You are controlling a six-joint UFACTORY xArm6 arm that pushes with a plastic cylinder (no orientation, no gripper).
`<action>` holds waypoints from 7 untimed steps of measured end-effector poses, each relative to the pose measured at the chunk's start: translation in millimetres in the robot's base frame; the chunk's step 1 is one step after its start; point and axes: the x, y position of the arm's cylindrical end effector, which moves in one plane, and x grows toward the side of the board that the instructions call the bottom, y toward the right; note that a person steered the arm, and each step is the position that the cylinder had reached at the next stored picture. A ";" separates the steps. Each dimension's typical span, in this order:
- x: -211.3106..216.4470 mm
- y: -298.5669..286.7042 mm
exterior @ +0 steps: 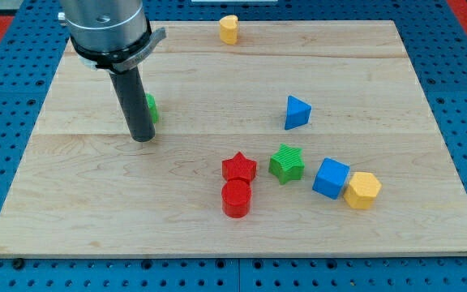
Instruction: Push the green circle into the heart
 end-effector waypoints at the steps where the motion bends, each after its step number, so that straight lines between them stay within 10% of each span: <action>1: -51.3 0.0; 6: -142.1 65.6; 7: -102.7 62.3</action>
